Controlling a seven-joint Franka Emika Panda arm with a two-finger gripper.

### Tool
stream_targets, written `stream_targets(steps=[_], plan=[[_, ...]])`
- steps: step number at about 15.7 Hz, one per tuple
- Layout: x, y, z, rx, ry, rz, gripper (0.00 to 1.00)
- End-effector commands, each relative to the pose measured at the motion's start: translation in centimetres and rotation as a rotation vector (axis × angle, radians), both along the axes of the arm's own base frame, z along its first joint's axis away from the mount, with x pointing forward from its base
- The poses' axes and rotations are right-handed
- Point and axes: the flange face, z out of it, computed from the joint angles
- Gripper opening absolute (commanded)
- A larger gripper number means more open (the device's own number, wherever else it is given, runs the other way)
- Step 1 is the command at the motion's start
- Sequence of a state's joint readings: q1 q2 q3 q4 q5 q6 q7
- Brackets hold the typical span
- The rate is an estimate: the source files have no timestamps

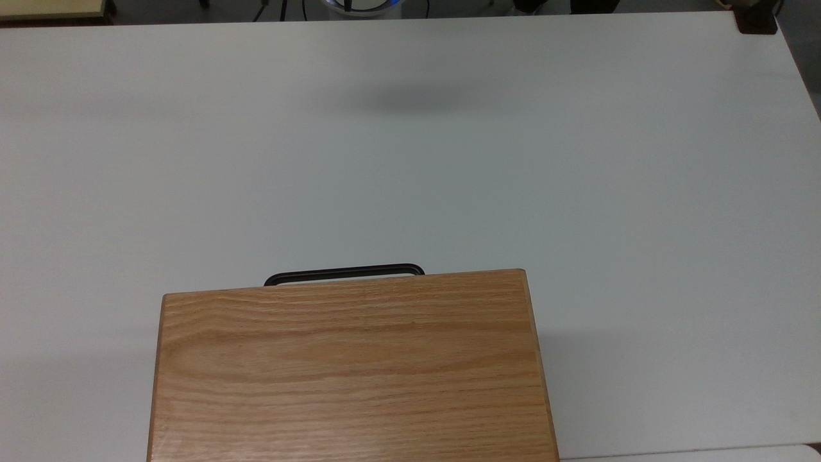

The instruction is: Open the drawer by sliding it

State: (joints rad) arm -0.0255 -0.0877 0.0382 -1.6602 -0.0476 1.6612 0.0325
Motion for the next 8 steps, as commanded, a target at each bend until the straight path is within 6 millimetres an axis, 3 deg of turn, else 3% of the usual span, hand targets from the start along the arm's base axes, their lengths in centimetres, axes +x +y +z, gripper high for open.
stream_targets(steps=[1, 4, 6, 8], plan=[[1.4, 0.2, 1.3, 0.097, -0.107, -0.267, 1.00], [4.4, 0.6, 1.1, 0.251, -0.246, -0.633, 1.00], [7.0, 0.6, 0.0, 0.353, -0.326, -0.844, 1.00], [9.6, -0.7, -1.8, 0.499, -0.361, -1.051, 1.00]])
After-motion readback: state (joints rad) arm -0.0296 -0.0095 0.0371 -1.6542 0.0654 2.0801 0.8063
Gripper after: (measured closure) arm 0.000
